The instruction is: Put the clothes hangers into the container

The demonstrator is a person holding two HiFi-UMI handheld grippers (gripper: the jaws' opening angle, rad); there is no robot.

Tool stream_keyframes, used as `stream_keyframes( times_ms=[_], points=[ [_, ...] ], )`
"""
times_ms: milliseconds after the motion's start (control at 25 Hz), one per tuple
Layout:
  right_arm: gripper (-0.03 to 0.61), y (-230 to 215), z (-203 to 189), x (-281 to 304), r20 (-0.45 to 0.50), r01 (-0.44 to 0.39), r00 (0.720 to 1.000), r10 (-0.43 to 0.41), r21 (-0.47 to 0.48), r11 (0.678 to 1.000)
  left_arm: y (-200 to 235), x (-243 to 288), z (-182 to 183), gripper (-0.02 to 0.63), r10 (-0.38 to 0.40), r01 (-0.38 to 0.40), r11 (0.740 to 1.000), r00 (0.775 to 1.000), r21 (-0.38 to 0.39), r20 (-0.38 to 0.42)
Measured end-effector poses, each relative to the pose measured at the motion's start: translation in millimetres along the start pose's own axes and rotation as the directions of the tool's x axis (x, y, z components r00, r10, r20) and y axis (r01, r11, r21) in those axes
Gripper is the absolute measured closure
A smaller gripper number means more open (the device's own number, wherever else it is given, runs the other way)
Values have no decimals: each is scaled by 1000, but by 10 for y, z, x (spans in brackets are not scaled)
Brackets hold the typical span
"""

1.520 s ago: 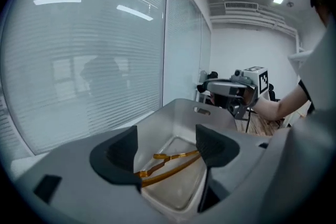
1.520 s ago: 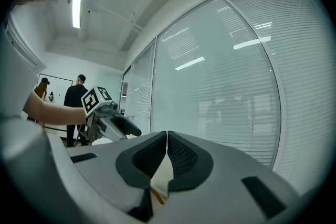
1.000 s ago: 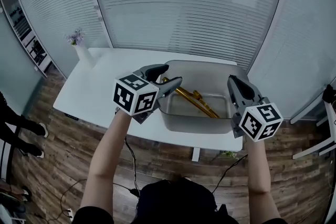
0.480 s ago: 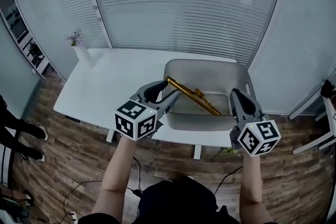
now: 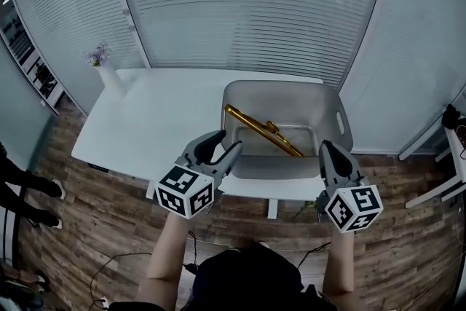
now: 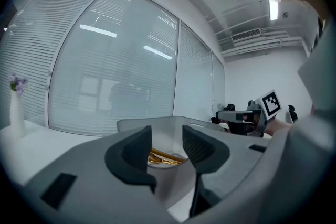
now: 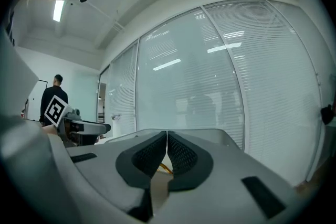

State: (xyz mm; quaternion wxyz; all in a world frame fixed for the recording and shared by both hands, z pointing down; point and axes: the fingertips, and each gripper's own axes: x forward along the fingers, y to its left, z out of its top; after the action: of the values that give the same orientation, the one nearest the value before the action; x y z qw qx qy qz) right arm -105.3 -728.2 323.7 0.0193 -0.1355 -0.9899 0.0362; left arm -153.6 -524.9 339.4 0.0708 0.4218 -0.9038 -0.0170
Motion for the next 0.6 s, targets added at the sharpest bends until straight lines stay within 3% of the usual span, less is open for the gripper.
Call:
stream_keyframes(
  times_ms=[280, 600],
  points=[
    [549, 51, -280, -245, -26, 25, 999, -23, 91, 996, -127, -119, -286, 445, 14, -15, 998, 1000, -56, -19],
    [549, 289, -523, -280, -69, -13, 997, 21, 110, 994, -137, -211, -548, 513, 46, -50, 992, 998, -120, -37]
  ],
)
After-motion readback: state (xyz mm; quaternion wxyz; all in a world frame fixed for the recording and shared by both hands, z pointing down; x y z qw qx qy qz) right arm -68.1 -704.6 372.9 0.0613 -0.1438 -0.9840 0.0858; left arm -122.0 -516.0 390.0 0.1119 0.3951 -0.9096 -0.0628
